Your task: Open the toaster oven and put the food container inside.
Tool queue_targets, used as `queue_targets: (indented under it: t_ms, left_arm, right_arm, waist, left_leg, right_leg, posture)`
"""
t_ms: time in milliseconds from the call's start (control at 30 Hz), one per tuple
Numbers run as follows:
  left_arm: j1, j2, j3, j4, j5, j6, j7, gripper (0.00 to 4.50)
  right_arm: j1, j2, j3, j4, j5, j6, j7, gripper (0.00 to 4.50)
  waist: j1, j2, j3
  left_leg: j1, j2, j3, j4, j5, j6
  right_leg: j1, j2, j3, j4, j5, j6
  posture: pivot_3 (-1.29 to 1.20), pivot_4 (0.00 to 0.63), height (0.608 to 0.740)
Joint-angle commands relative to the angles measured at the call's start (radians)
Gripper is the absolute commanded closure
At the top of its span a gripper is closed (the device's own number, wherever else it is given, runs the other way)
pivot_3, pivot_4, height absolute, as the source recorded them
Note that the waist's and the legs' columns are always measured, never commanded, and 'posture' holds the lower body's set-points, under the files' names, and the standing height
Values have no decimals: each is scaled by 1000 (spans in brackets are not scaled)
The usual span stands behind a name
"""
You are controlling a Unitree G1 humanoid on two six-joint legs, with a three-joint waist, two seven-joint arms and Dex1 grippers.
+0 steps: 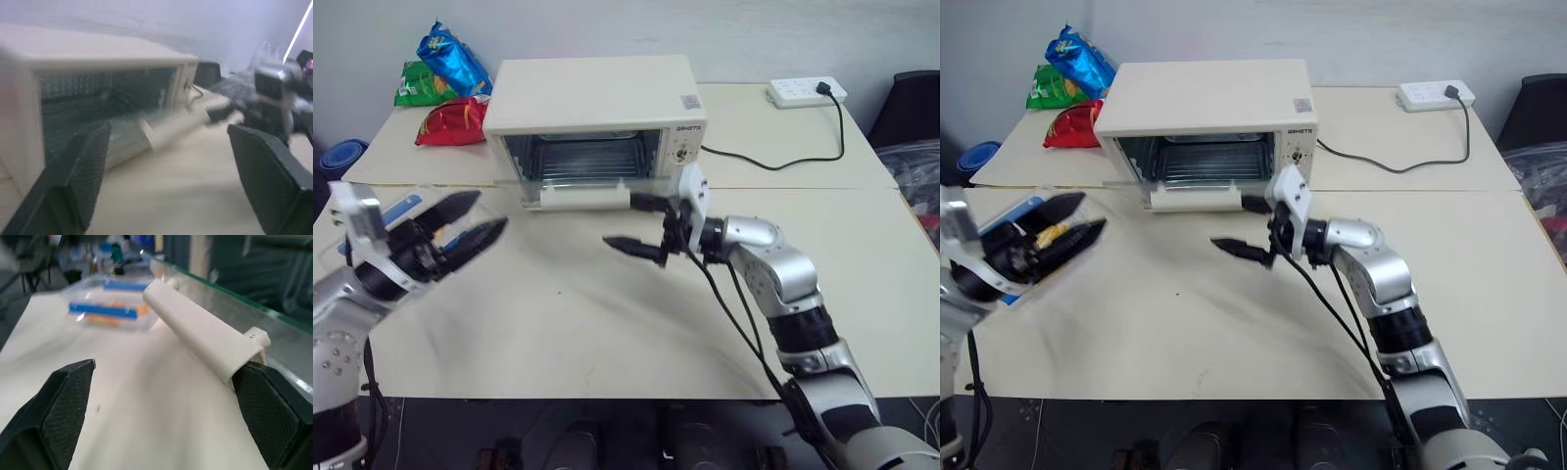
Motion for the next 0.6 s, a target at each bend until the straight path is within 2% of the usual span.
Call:
queue_targets:
  t_ms: [33,167,333,400,533,600]
  left_arm:
    - [-133,20,-35,117,81,-71,-4,1813]
    - [-287,14,-224,336,343,-268,-73,3041]
    - [-400,-24,-341,560,497,-391,-116,4463]
    - [-412,-35,-371,611,542,-424,-129,4463]
    - [-330,-22,-416,547,535,-395,-256,4463]
    - [-286,-17,-432,513,555,-393,-265,4463]
  right_arm:
    - [4,7,22,-30,-33,-84,24,0]
    - [12,15,51,5,-77,-143,39,0]
    - [14,29,52,33,-101,-180,39,0]
    - [40,16,36,36,-109,-199,33,0]
    - [173,-39,-36,-22,-88,-235,19,0]
    - [263,-82,-72,-63,-67,-258,40,0]
  waist:
    - [0,0,0]
    - [-1,0,0]
    - [-12,0,0]
    - [-15,0,0]
    - [-7,0,0]
    - [-2,0,0]
  left_leg:
    - [0,-1,0,0,0,0]
    - [1,-1,0,0,1,-1]
    - [0,-1,0,-1,1,-1]
    - [0,-1,-1,-1,1,-1]
    - [0,-2,-1,-1,1,-1]
    - [-1,-2,-1,-1,1,-1]
  right_leg:
    - [0,0,0,1,0,0]
    - [0,0,-1,1,0,0]
    - [-2,1,-1,4,0,0]
    - [-3,1,-2,4,0,0]
    - [-3,0,-2,5,0,0]
    - [-3,-1,-1,5,0,0]
  posture:
    - [0,150,740]
    - [0,150,740]
    - [0,150,740]
    - [0,150,740]
    - [0,150,740]
    - [0,150,740]
